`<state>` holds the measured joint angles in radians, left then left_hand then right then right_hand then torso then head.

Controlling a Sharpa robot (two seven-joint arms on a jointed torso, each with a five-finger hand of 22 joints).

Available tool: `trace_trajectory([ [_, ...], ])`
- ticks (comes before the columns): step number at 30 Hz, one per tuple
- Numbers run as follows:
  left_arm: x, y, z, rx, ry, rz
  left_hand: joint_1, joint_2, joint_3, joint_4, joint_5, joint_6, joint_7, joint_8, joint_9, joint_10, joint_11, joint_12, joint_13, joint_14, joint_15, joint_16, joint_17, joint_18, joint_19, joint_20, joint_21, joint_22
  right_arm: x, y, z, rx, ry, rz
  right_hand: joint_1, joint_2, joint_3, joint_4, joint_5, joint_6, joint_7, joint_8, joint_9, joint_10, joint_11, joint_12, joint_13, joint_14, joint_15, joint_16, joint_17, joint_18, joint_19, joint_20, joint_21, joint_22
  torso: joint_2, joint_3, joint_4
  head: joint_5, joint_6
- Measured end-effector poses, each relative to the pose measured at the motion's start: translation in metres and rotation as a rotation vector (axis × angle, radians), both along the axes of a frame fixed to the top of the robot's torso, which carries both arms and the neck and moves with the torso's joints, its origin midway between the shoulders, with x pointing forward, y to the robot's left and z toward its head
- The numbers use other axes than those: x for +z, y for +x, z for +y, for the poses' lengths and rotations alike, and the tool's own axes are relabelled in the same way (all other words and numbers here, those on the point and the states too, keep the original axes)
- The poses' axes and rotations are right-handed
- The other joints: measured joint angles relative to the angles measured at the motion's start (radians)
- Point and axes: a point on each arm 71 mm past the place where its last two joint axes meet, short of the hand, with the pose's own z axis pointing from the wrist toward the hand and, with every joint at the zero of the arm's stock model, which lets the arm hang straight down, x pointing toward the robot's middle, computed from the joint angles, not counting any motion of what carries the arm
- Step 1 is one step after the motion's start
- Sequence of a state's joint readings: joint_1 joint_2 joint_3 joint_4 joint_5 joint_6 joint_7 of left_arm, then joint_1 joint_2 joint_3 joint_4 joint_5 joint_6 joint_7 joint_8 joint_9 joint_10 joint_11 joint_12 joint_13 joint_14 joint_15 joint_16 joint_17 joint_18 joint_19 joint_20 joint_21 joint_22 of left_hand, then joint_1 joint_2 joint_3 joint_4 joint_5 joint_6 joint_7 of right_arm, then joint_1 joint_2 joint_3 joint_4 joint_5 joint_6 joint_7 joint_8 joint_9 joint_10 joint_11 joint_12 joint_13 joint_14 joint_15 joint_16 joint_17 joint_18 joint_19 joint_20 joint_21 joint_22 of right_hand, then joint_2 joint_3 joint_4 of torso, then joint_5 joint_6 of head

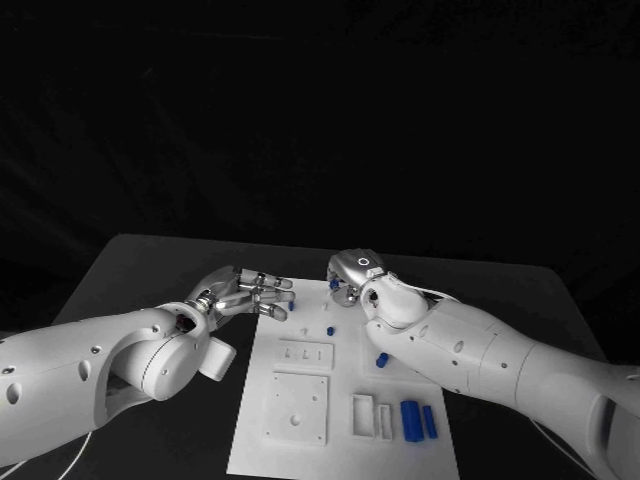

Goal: Assemble the parts on the task board

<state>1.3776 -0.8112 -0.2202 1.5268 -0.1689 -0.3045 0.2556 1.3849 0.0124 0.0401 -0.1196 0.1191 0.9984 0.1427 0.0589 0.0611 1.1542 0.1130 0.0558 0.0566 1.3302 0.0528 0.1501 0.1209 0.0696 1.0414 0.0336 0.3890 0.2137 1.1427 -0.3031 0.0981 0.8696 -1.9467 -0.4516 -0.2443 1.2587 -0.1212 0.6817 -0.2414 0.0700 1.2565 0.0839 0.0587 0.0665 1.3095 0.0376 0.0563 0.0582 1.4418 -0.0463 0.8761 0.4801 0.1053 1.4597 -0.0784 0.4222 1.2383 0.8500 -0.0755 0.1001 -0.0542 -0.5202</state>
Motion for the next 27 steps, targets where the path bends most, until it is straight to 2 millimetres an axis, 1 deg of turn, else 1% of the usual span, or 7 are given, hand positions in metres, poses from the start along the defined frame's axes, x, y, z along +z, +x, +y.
trace_trajectory([
  [4, 0.0015, 0.0000, -0.0006, -0.002, 0.001, -0.003, 0.000, 0.000, 0.000, 0.000, 0.000, 0.000, 0.000, 0.000, 0.000, 0.000, 0.000, 0.000, 0.000, 0.000, 0.000, 0.000, 0.000, 0.000, 0.000, 0.000, 0.000, 0.000, -0.0016, -0.0006, 0.0012, 0.006, -0.006, 0.002, 0.000, 0.000, 0.000, 0.000, 0.008, 0.000, 0.000, 0.000, 0.000, 0.000, 0.000, 0.000, 0.000, 0.000, 0.000, 0.000, 0.000, -0.001, 0.000, 0.000, 0.000, 0.005, 0.005, -0.0017, 0.0026, -0.001, 0.000],
  [5, 0.0020, -0.0001, -0.0008, -0.003, 0.001, -0.004, 0.000, 0.000, 0.000, 0.000, 0.000, 0.000, 0.000, 0.000, 0.000, 0.000, 0.000, 0.000, 0.000, 0.000, 0.000, 0.000, 0.000, 0.000, 0.000, 0.000, 0.000, 0.000, -0.0019, -0.0007, 0.0013, 0.007, -0.007, 0.002, 0.000, 0.000, 0.000, 0.000, 0.008, 0.000, 0.000, 0.000, 0.000, 0.000, 0.000, 0.000, 0.000, 0.000, 0.000, 0.000, 0.000, -0.005, 0.000, 0.000, 0.000, 0.005, 0.006, -0.0021, 0.0031, -0.001, 0.000],
  [11, 0.0036, 0.0002, -0.0008, -0.004, 0.002, -0.007, 0.000, 0.000, 0.000, 0.000, 0.000, 0.000, 0.000, 0.000, 0.000, 0.000, 0.000, 0.000, 0.000, 0.000, 0.000, 0.000, 0.000, 0.000, 0.000, 0.000, 0.000, 0.000, -0.0011, -0.0013, 0.0022, 0.014, -0.008, 0.000, 0.000, 0.000, -0.003, -0.003, 0.008, 0.000, 0.000, -0.001, 0.000, 0.000, 0.000, 0.000, 0.000, 0.000, 0.000, 0.000, 0.000, -0.005, 0.000, 0.000, 0.000, 0.011, 0.012, -0.0034, 0.0036, 0.002, 0.001],
  [18, 0.0042, 0.0005, -0.0009, -0.004, 0.004, -0.009, 0.000, 0.000, 0.000, 0.000, 0.000, 0.000, 0.000, 0.000, 0.000, 0.000, 0.000, 0.000, 0.000, 0.000, 0.000, 0.000, 0.000, 0.000, 0.000, 0.000, 0.000, 0.000, -0.0017, -0.0018, 0.0029, 0.019, -0.009, 0.001, 0.000, 0.000, -0.003, -0.003, 0.008, 0.000, 0.000, -0.001, 0.000, -0.002, 0.002, 0.000, 0.000, 0.000, 0.000, 0.000, 0.000, -0.005, 0.000, 0.000, 0.000, 0.012, 0.014, -0.0058, 0.0039, 0.003, 0.000],
  [27, 0.0051, 0.0007, -0.0015, -0.006, 0.005, -0.011, 0.000, 0.000, 0.000, 0.000, 0.000, 0.000, 0.000, 0.000, 0.000, 0.000, 0.000, 0.000, 0.000, 0.000, 0.000, 0.000, -0.001, 0.000, 0.000, 0.000, 0.000, 0.000, -0.0032, -0.0006, 0.0028, 0.016, -0.015, 0.003, 0.000, 0.000, -0.004, -0.003, 0.008, 0.000, 0.000, 0.000, 0.000, -0.001, 0.001, -0.001, 0.000, 0.000, 0.000, 0.000, 0.000, -0.005, 0.000, 0.000, -0.006, 0.017, 0.015, -0.0075, 0.0048, 0.003, 0.001],
])
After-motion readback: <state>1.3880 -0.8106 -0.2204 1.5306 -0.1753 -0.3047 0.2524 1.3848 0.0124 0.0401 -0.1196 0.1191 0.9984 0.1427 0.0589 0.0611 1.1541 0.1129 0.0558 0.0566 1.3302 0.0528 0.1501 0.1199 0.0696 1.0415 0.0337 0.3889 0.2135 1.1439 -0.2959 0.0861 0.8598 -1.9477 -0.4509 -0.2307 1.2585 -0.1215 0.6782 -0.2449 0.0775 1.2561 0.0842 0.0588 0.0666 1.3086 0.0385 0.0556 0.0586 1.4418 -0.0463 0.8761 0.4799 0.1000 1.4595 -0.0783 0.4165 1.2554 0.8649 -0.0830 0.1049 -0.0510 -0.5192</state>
